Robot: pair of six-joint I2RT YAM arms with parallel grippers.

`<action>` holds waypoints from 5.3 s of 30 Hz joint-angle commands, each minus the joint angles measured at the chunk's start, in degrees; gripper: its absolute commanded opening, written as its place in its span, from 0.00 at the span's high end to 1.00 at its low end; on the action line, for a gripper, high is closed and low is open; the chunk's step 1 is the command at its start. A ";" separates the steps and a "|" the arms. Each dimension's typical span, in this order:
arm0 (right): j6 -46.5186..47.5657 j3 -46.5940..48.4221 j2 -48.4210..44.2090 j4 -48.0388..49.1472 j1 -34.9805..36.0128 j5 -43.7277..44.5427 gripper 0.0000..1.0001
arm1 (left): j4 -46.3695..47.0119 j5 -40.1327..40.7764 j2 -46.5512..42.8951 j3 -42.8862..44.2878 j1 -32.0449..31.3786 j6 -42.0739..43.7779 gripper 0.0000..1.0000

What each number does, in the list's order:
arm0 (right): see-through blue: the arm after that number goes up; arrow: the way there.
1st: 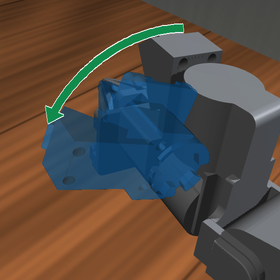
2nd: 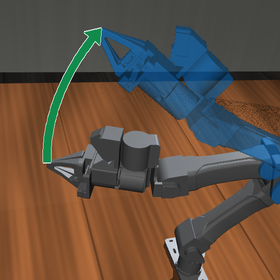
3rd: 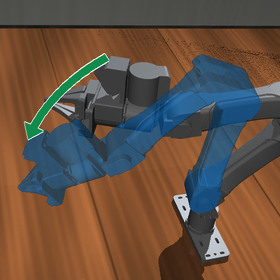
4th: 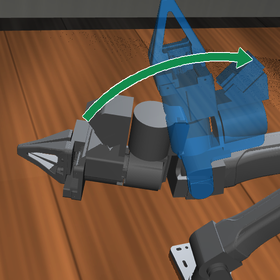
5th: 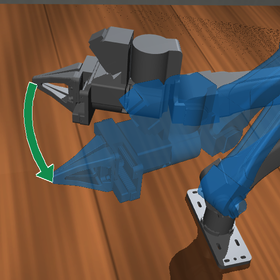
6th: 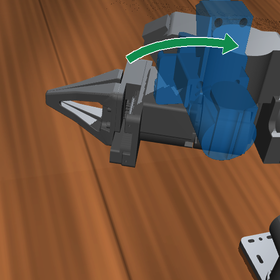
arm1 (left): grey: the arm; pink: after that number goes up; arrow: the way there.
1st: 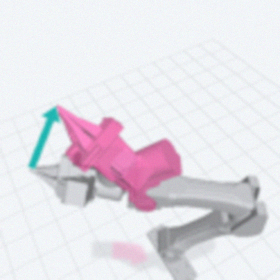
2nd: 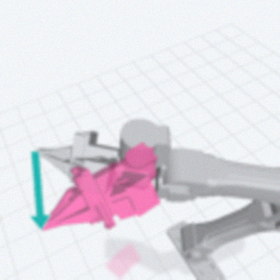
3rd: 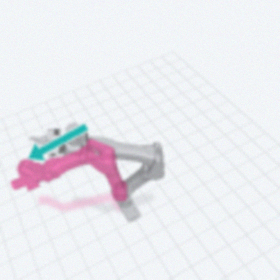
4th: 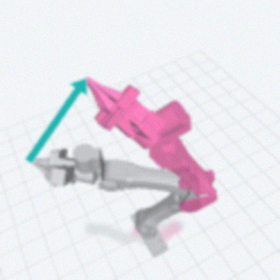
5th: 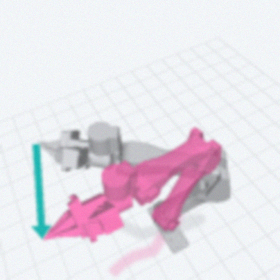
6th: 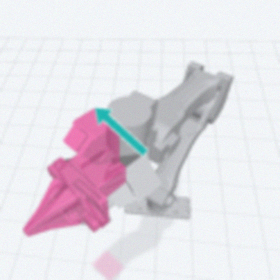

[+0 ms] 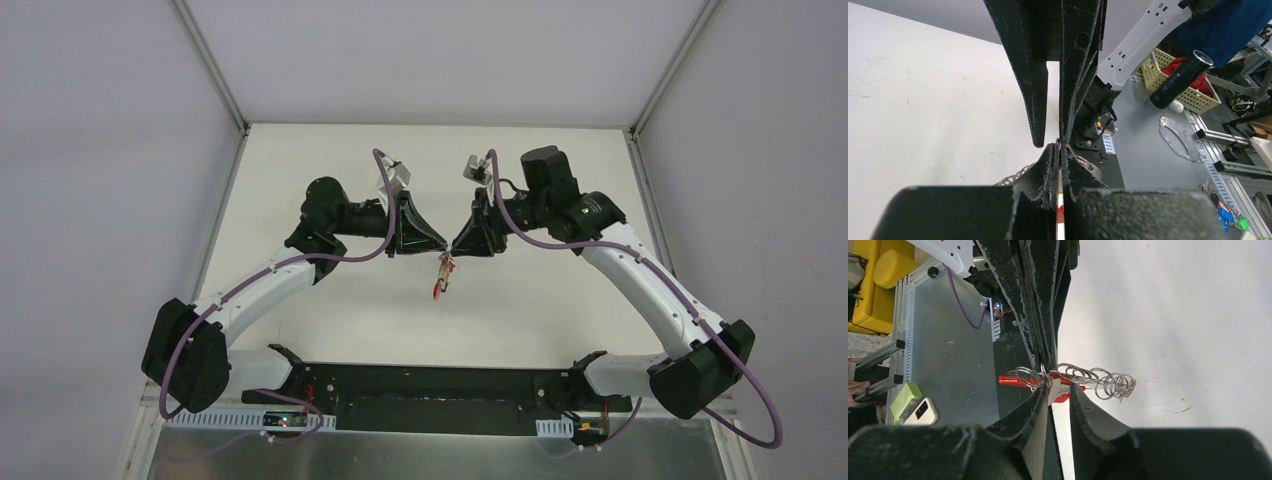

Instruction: Put the keys on the keyring

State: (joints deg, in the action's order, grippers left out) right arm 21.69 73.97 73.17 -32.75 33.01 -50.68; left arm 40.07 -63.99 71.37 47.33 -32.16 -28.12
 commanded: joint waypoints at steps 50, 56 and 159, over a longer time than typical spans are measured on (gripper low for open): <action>10.39 5.46 2.33 -8.65 7.88 15.09 1.00 | -17.23 0.87 -3.02 5.01 1.30 15.71 0.70; 9.92 6.28 3.81 -8.49 9.06 14.82 1.00 | -19.88 2.27 -4.09 4.43 1.31 19.05 0.61; 2.53 -0.85 2.11 2.02 2.32 2.47 0.77 | -15.75 3.81 -2.03 6.10 1.84 2.45 1.00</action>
State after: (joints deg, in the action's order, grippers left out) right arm 24.88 71.75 76.29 -32.32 35.59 -46.35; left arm 19.53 -58.22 70.87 51.53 -30.65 -23.92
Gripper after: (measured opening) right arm 0.232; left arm 0.008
